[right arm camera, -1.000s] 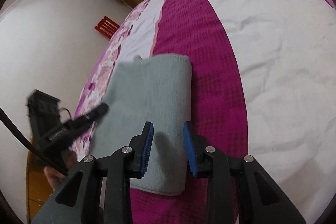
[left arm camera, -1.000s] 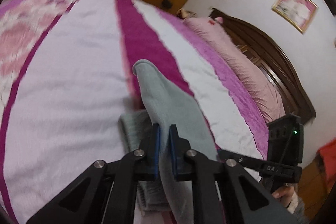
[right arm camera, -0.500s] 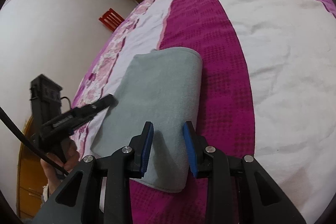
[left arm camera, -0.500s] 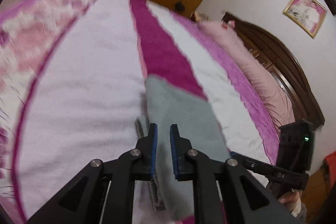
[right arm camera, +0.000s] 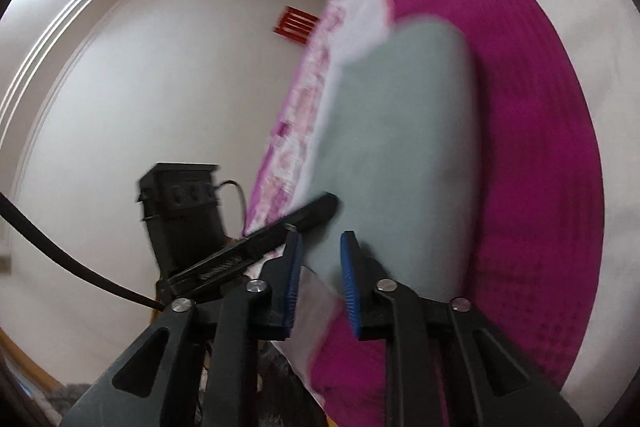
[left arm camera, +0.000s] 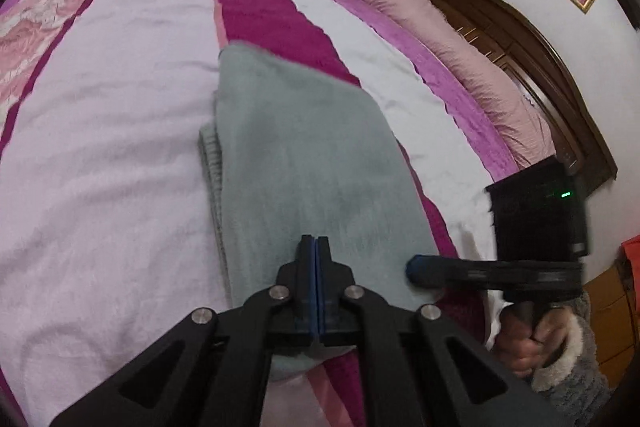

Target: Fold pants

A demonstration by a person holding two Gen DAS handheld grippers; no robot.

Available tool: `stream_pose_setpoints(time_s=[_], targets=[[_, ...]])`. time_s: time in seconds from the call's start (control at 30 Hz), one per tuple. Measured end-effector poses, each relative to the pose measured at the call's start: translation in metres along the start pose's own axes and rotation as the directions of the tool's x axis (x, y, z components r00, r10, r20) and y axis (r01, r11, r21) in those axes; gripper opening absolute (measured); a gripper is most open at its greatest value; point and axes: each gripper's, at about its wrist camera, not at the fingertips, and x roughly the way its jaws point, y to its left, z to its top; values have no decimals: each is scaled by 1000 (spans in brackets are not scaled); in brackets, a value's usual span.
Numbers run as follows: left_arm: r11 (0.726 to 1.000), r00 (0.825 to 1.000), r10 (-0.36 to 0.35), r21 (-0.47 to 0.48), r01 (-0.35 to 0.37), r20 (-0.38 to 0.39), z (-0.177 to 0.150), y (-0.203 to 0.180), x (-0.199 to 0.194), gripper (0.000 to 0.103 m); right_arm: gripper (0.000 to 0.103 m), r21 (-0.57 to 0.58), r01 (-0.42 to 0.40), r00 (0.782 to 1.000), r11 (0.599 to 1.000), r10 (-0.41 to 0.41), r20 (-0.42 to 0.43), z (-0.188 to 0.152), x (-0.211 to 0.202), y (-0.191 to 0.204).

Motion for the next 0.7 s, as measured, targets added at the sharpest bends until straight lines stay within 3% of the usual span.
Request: stream_pose_setpoints(time_s=[0.03,0.1,0.23,0.3,0.37,0.43,0.5,0.6,0.7], targets=[[1000,1000,-2,0,2,-3,-2,1,2,1,0,27,14,1000,1000,-13,-9,-1,3,-12],[1000,1000,8,24,-8,1,-5,0,5,2,0,48,-8,1000,999,9,-16,-3,5,-22],[1000,1000,10,28,-11,30,-3,-3,-1,2,0,-31,49,999,998,-49,-6,-1,4,-3],[999,999,-32,26,31,36,-1,-13,-9,1,1,-37,23,1000,999,-22,7,-1,2,5],[992,992,-126,9,126,6,-4,-20,-12,2,1,-36,-49,999,998,49,3,-1,4,10],[991,991,-132,13,133,-25,-7,-26,-9,0,1,-52,-67,998,996,66,-11,2,13,15],[997,997,-64,34,66,-51,-12,-28,2,0,1,-75,-3,999,997,0,-38,1,25,18],[996,992,-80,-34,78,-96,-16,-16,22,0,0,-39,85,992,996,-88,-86,-1,40,2],[997,993,-77,-10,76,-89,-13,-18,20,0,0,-68,118,989,991,-123,-75,-1,42,6]])
